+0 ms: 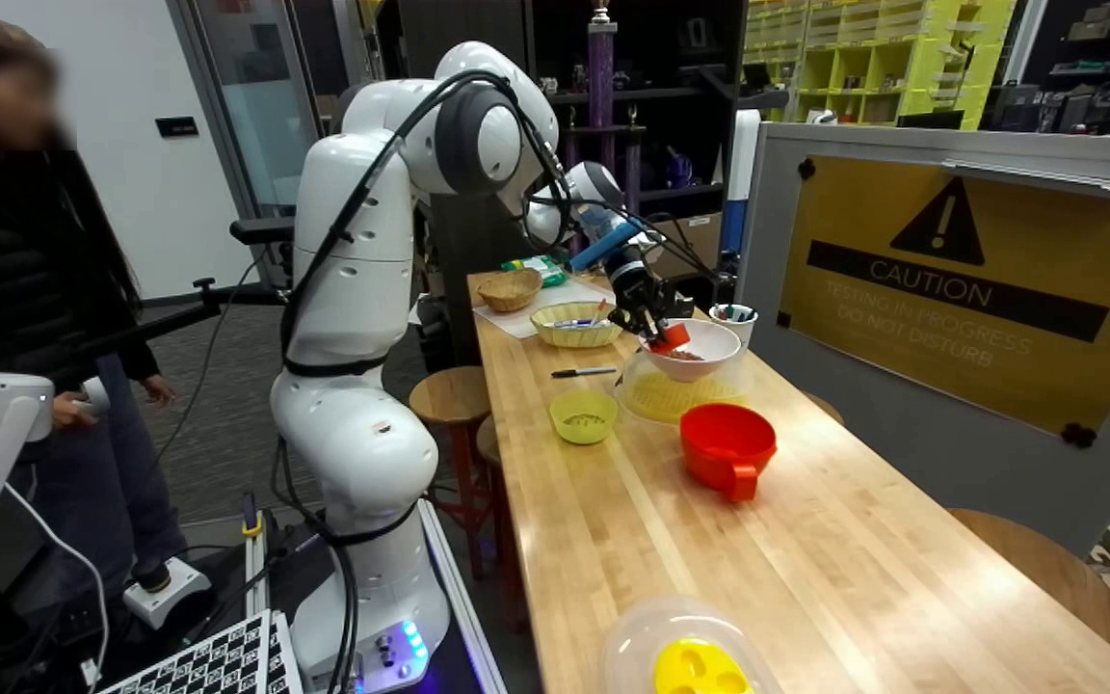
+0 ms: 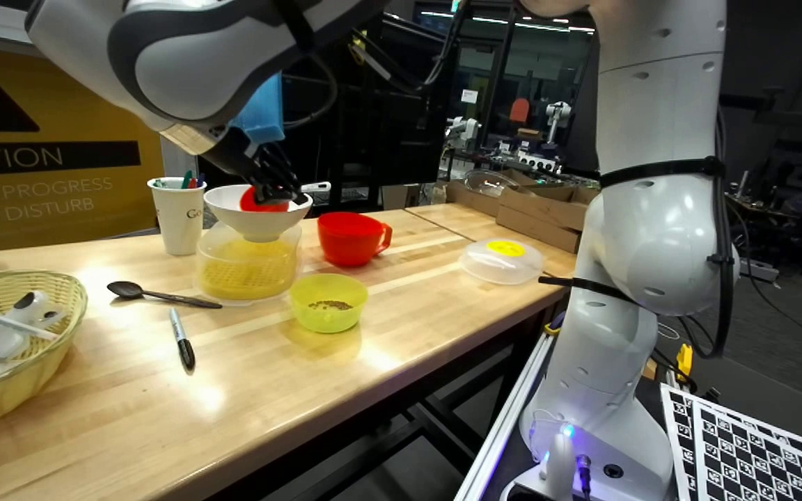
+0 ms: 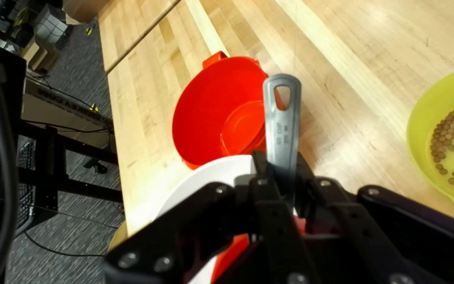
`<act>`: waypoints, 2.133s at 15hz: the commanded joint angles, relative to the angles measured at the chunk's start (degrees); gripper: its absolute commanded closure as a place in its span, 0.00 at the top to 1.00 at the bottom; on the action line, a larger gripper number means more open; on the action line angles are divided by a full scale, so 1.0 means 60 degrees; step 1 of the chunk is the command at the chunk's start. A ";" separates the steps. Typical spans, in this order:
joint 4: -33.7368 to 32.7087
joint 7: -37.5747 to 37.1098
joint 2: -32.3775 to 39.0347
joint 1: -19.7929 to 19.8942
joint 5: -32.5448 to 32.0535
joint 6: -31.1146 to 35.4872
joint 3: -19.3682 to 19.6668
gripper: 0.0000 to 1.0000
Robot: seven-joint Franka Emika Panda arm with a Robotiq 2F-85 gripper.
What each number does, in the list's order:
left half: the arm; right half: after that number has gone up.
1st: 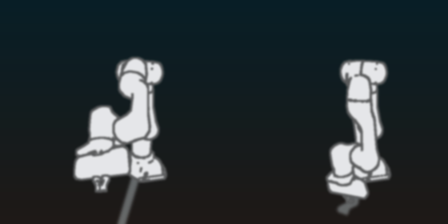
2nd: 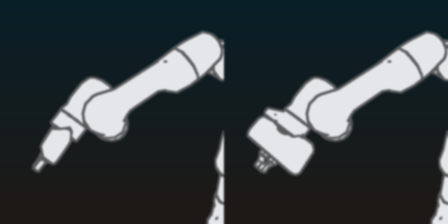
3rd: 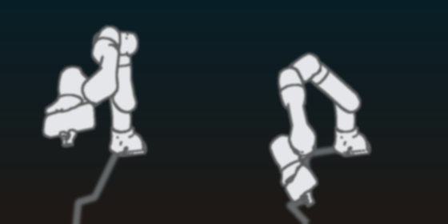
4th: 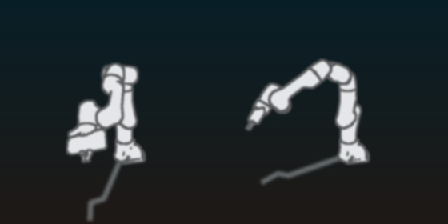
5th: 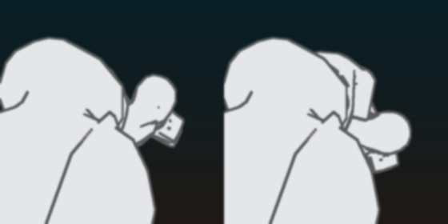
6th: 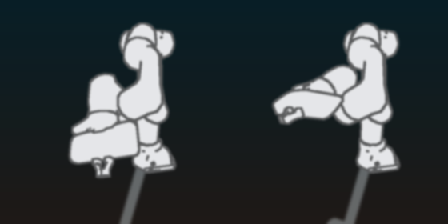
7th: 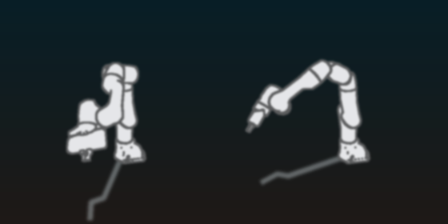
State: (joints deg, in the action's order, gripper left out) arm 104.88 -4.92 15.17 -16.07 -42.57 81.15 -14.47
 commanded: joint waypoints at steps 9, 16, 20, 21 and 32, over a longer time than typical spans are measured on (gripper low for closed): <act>-0.0921 -0.0282 0.0027 0.0331 0.2336 -0.0772 0.0507 0.04; -0.3411 -0.1236 0.0965 0.0183 0.4139 -0.2174 0.0698 0.04; -0.5592 -0.2477 0.1994 -0.0133 0.5228 -0.3828 0.0794 0.04; -0.6088 -0.2794 0.2254 -0.0223 0.5483 -0.4159 0.0836 0.04; -1.0169 -0.6452 0.4811 0.0176 1.0472 -0.5418 0.1313 0.04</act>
State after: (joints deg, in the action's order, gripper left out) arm 49.96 -37.17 40.18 -16.21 11.81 48.58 -7.97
